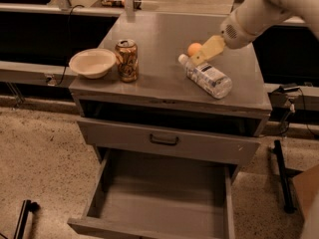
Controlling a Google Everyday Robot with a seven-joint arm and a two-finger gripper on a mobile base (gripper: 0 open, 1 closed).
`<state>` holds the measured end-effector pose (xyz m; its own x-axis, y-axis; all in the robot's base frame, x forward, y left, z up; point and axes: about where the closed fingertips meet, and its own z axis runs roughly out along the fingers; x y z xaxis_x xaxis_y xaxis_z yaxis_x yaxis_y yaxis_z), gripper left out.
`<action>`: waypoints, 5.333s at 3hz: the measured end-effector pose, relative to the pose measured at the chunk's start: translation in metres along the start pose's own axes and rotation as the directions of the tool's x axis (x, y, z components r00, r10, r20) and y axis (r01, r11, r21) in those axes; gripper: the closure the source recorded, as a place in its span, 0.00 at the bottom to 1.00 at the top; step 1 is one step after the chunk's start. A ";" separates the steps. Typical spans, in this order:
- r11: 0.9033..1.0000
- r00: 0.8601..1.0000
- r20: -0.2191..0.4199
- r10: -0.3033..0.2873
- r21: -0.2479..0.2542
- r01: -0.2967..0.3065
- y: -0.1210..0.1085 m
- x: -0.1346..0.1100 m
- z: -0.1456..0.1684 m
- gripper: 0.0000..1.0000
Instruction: Place blue plastic bottle into middle drawer
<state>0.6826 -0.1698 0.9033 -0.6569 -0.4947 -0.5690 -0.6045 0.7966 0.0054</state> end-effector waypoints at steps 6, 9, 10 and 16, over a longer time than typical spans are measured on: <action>0.981 0.979 -0.071 -0.192 -0.014 0.192 0.028 0.047 0.003 0.89; 0.968 0.968 -0.032 -0.247 -0.064 0.245 0.057 0.058 -0.044 1.00; 0.948 0.957 0.004 -0.291 -0.129 0.289 0.101 0.073 -0.056 1.00; 0.813 0.906 0.163 -0.392 -0.400 0.423 0.232 0.174 0.098 1.00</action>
Offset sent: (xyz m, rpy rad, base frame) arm 0.0180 0.0547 -0.0741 -0.0436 0.1508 0.0456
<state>0.4723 -0.0372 0.7246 -0.2847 -0.7032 -0.6515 -0.9498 0.2991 0.0922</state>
